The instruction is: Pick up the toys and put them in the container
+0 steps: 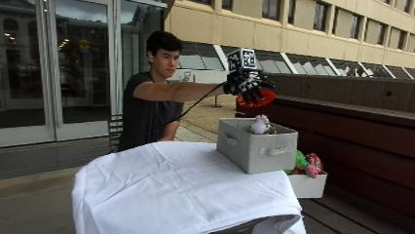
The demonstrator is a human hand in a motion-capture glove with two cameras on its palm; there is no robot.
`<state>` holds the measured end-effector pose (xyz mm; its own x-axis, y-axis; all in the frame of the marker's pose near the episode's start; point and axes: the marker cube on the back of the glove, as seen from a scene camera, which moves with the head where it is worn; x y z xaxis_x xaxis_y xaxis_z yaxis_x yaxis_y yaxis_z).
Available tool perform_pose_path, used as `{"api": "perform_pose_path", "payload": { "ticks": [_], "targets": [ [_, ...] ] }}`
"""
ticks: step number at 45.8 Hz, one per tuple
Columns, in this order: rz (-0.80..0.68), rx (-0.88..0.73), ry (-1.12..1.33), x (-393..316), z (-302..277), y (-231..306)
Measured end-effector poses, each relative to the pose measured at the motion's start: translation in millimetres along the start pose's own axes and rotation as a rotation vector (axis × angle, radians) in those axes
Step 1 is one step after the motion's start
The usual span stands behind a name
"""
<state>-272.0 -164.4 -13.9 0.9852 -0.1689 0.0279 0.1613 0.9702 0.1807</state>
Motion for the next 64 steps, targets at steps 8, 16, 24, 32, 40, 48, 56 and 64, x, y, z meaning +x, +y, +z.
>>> {"api": "perform_pose_path", "payload": {
  "ticks": [8, 16, 24, 32, 40, 48, 56, 64],
  "targets": [
    [-0.017, -0.020, -0.064, 21.4, 11.7, 4.8],
    [0.004, -0.074, 0.010, 78.1, 0.3, 26.6],
    [0.047, -0.037, 0.092, 132.8, -10.9, 50.9],
    [0.085, -0.036, 0.106, 185.5, -10.6, 88.5],
    [0.153, -0.031, 0.108, 234.7, -7.5, 132.0],
    [0.215, -0.006, 0.111, 268.2, -6.7, 157.5],
    [0.252, -0.014, 0.073, 292.3, -2.1, 178.2],
    [0.434, -0.211, 0.059, 297.1, -2.1, 205.0]
  ]
}}
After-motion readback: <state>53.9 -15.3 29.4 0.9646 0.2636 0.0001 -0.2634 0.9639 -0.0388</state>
